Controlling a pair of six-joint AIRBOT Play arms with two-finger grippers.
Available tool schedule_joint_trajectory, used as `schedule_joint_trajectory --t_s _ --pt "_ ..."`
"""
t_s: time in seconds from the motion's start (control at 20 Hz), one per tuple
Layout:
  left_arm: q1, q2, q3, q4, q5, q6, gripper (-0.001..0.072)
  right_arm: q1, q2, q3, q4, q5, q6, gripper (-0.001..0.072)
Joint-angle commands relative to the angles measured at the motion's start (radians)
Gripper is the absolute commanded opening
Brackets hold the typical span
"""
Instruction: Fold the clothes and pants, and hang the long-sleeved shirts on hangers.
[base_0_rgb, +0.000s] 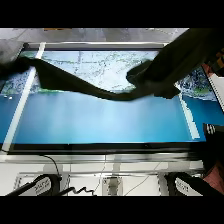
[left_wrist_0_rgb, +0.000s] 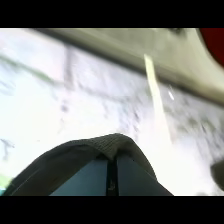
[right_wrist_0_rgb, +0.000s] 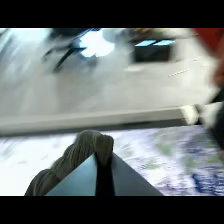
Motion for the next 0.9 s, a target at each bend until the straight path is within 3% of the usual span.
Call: schedule_joint_trajectory --t_s 0.0,0.15,0.3,0.45,0.55,0.75,0.85 --pt "0.167 0.039 0.074 0.083 -0.051 -0.001 0.0028 -0.152 -0.007 0.075 0.000 0.209 0.030 0.0029" --pt "0.189 0.003 0.068 0.283 -0.203 -0.001 0.0029 -0.200 -0.025 -0.016 -0.002 0.476 -0.021 0.0029" --pt "0.187 -0.056 0.027 0.438 -0.389 -0.001 0.0029 -0.202 -0.014 -0.228 -0.004 0.573 -0.085 0.0028" --pt "0.188 -0.114 -0.026 0.721 -0.530 -0.011 0.0029 -0.202 0.002 -0.415 -0.028 0.677 -0.146 0.0028" --pt "0.189 -0.129 -0.093 0.899 -0.541 -0.068 0.0028 -0.202 0.018 -0.505 -0.039 0.725 -0.188 0.0028" --pt "0.189 -0.133 -0.240 0.985 -0.539 -0.066 0.0029 -0.202 0.050 -0.597 -0.054 0.793 -0.211 0.0028" --pt "0.189 -0.133 -0.296 1.102 -0.539 -0.067 0.0028 -0.202 0.068 -0.624 -0.063 0.844 -0.242 0.0028"
